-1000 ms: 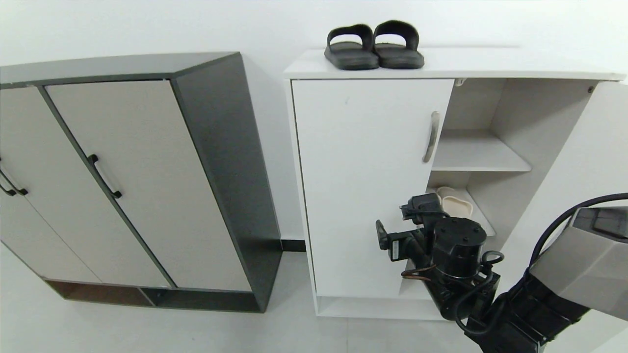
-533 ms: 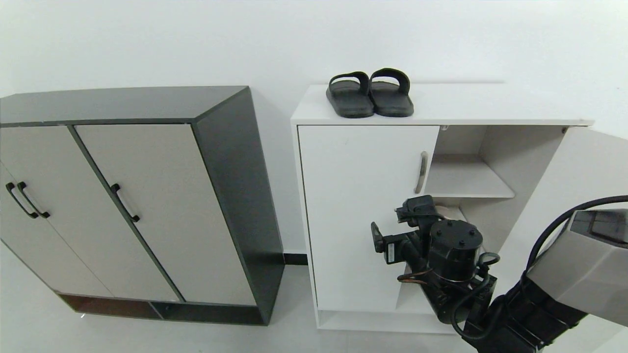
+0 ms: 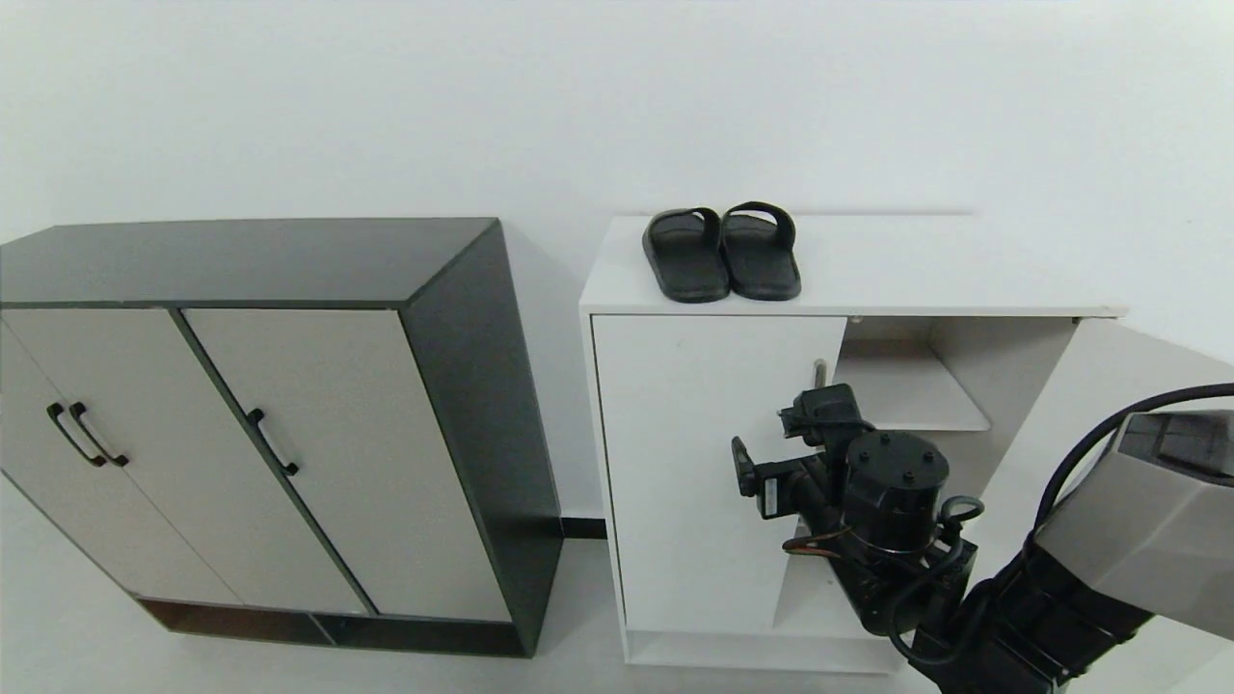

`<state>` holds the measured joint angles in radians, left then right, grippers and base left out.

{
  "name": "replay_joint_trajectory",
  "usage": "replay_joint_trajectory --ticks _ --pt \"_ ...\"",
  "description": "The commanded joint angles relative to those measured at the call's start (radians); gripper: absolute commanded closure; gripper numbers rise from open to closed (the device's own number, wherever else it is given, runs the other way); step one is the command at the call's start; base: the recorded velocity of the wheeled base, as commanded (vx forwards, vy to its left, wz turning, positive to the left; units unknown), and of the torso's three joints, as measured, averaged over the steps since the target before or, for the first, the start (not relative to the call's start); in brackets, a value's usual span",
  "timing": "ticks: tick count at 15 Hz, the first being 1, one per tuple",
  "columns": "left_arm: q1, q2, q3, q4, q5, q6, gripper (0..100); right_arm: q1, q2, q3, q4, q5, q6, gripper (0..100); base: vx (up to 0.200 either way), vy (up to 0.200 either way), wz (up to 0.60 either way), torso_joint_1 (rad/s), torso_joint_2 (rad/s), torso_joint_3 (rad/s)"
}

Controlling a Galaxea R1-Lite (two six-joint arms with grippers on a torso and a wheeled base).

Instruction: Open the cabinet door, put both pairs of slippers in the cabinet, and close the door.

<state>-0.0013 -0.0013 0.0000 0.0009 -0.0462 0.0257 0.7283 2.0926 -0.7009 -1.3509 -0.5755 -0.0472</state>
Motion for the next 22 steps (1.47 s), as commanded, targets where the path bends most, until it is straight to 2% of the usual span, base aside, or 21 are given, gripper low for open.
replay_joint_trajectory --ticks 1,13,18,20,21,22 --pt "0.000 0.001 0.000 0.001 0.000 0.000 100 0.000 0.003 0.000 -0.001 0.000 0.000 0 0.000 0.000 0.00 0.203 -0.50 -0.300" --pt "0.000 0.001 0.000 0.001 0.000 0.000 100 0.000 0.018 -0.002 -0.005 0.000 0.000 0 0.000 0.000 0.00 0.239 -0.55 -0.321" --pt "0.000 0.001 0.000 0.001 0.000 0.000 100 0.003 0.006 -0.011 -0.030 0.017 -0.039 0 0.000 0.000 0.00 0.043 -0.11 -0.058" --pt "0.000 0.001 0.000 0.001 0.000 0.000 100 0.011 -0.035 -0.074 0.081 0.017 -0.028 0 0.000 0.000 0.00 0.000 0.00 0.000" --pt "0.000 0.001 0.000 0.001 0.000 0.000 100 0.020 -0.086 -0.118 0.203 0.017 0.017 0 0.000 0.000 0.00 0.000 0.00 0.000" --pt "0.000 0.001 0.000 0.001 0.000 0.000 100 0.029 -0.108 -0.149 0.271 0.017 0.044 0 0.000 0.000 0.00 0.000 0.00 0.000"
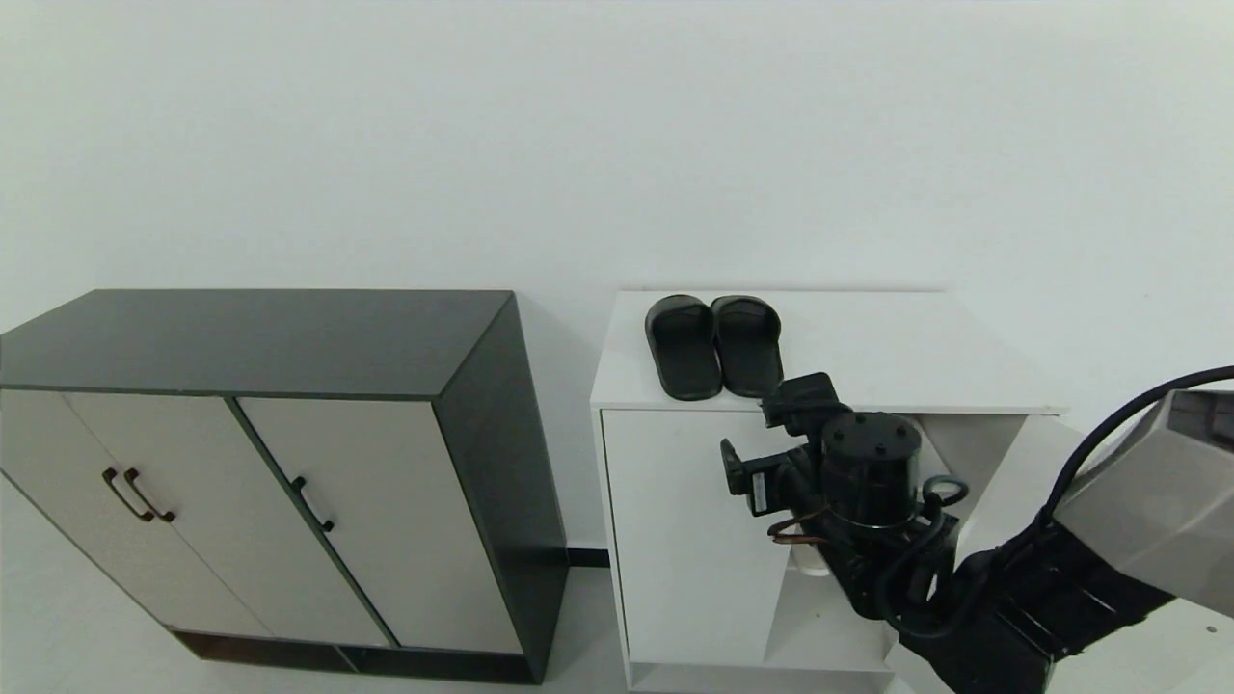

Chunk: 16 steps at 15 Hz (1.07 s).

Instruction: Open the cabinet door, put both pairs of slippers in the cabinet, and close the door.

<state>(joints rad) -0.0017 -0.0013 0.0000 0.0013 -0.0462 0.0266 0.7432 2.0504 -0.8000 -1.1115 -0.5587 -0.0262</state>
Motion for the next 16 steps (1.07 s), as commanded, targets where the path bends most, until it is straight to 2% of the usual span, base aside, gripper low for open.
replay_joint_trajectory --ticks 1,2,4,10,16 --pt "0.000 0.001 0.000 0.000 0.000 0.001 100 0.027 -0.102 -0.114 0.168 0.000 0.072 0 0.000 0.000 0.00 0.000 0.00 0.000" --pt "0.000 0.001 0.000 -0.001 0.000 0.001 100 0.050 -0.134 -0.215 0.366 -0.006 0.153 0 0.000 0.000 0.00 0.000 0.00 0.000" --pt "0.000 0.001 0.000 -0.001 0.000 0.001 100 0.065 -0.138 -0.298 0.541 -0.059 0.250 0 0.000 0.000 0.00 0.000 0.00 0.000" --pt "0.000 0.001 0.000 -0.001 0.000 0.003 100 0.065 -0.121 -0.301 0.558 -0.081 0.262 0 0.000 0.000 0.00 0.000 0.00 0.000" --pt "0.000 0.001 0.000 -0.001 0.000 0.003 100 0.065 -0.088 -0.297 0.538 -0.082 0.264 0 0.200 0.000 0.00 0.006 0.00 0.002"
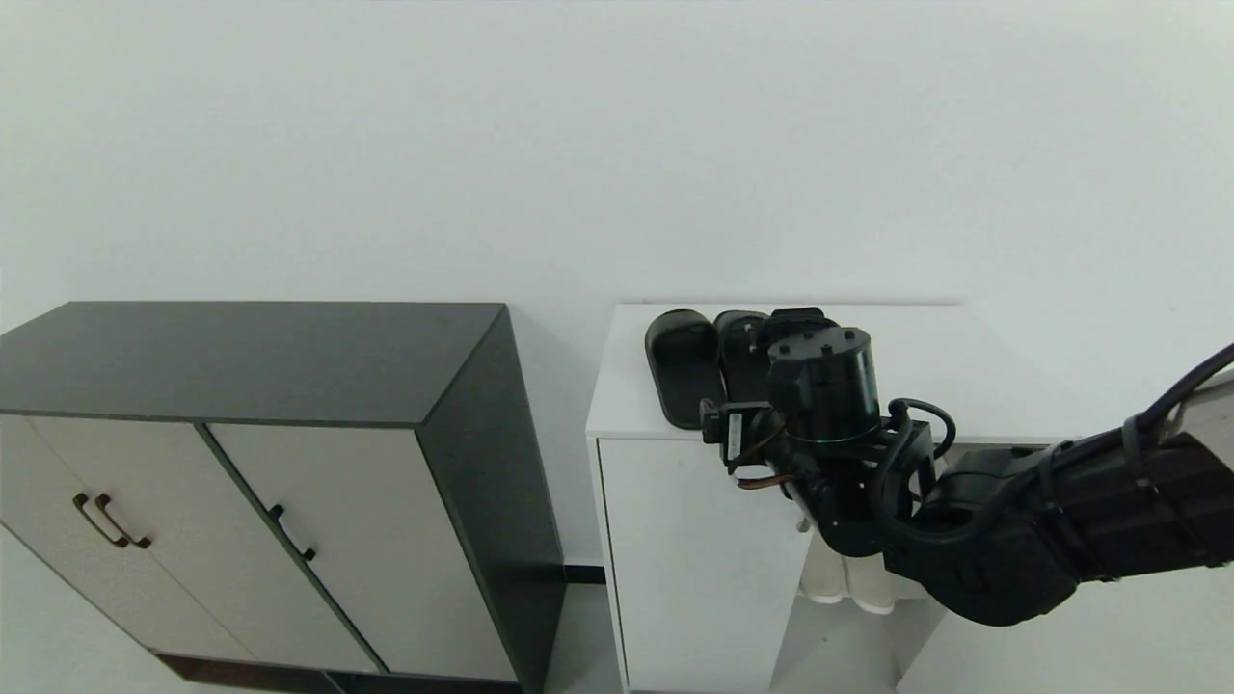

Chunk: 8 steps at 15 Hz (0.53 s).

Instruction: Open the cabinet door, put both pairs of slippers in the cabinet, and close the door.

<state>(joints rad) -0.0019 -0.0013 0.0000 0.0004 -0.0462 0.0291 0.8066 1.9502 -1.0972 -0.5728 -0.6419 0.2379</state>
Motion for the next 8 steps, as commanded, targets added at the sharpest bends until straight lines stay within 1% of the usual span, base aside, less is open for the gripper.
replay_joint_trajectory --ticks 1,7,8 --pt "0.000 0.001 0.000 0.000 0.000 0.000 100 0.002 0.015 0.000 -0.006 0.001 0.000 0 0.200 0.000 0.00 0.002 0.01 -0.007" --pt "0.000 0.001 0.000 0.000 0.002 -0.002 100 -0.001 0.056 0.005 -0.036 0.001 0.000 0 0.200 0.000 0.00 0.004 0.00 0.002" --pt "0.000 0.001 0.000 0.000 0.002 -0.003 100 -0.003 0.062 0.007 -0.042 0.001 0.000 0 0.000 0.000 0.00 0.000 0.00 0.000"
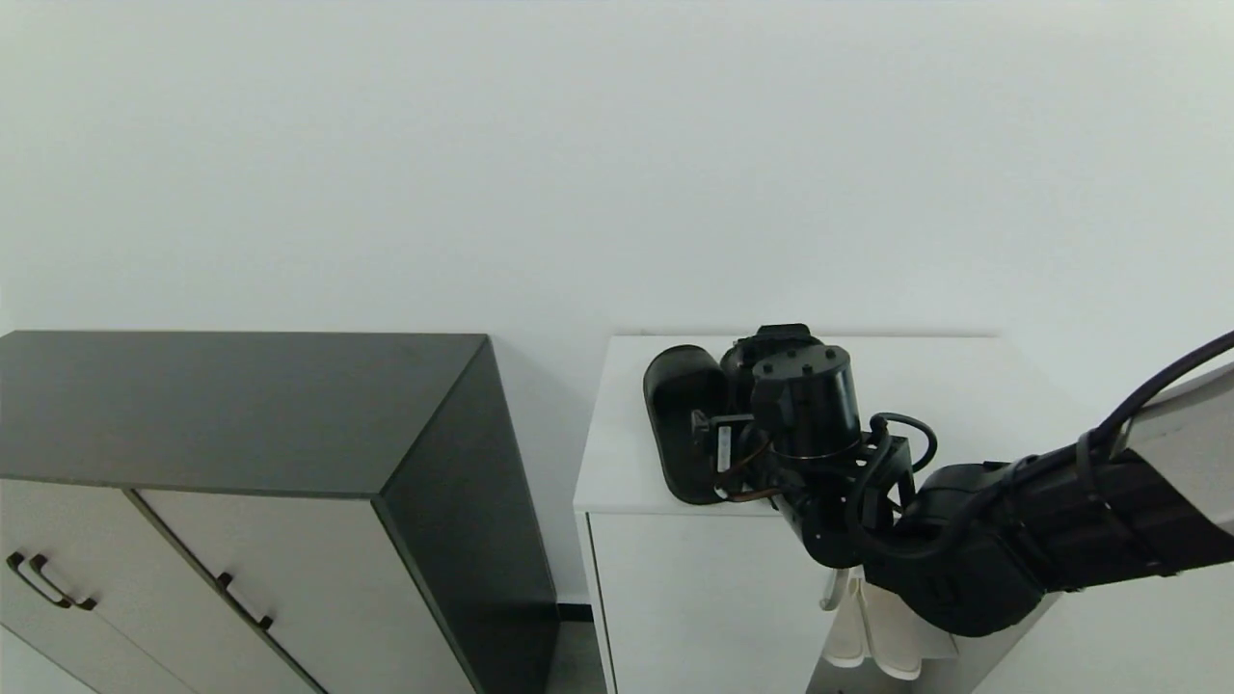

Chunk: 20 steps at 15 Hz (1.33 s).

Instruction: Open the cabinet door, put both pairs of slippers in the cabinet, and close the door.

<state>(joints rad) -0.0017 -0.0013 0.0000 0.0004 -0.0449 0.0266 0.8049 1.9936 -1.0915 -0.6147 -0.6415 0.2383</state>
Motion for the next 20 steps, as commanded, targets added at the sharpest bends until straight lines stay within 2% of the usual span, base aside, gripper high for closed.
replay_joint_trajectory --ticks 1,7,12,15,16,20 --pt "0.000 0.001 0.000 0.000 0.000 -0.001 100 -0.001 0.028 0.012 -0.014 0.000 -0.001 0 0.000 0.000 0.00 0.000 0.00 0.000" --pt "0.000 0.001 0.000 0.000 0.000 -0.001 100 -0.033 0.128 -0.021 -0.105 0.008 -0.007 0 0.000 0.000 0.00 0.000 0.00 0.000" --pt "0.000 0.001 0.000 0.000 0.000 -0.002 100 -0.078 0.252 -0.177 -0.105 0.011 -0.031 0 0.000 0.000 0.00 0.000 0.00 0.000" --pt "0.000 0.001 0.000 0.000 0.000 -0.002 100 -0.090 0.292 -0.226 -0.106 0.011 -0.050 0 0.000 0.000 0.00 0.000 0.00 0.000" --pt "0.000 0.001 0.000 0.000 0.000 -0.002 100 -0.090 0.292 -0.226 -0.106 0.011 -0.050 100 0.000 0.000 0.00 0.000 0.00 0.000" --pt "0.000 0.001 0.000 0.000 0.000 -0.002 100 -0.090 0.281 -0.223 -0.108 0.002 -0.050 100 0.000 0.000 0.00 0.000 0.00 0.000"
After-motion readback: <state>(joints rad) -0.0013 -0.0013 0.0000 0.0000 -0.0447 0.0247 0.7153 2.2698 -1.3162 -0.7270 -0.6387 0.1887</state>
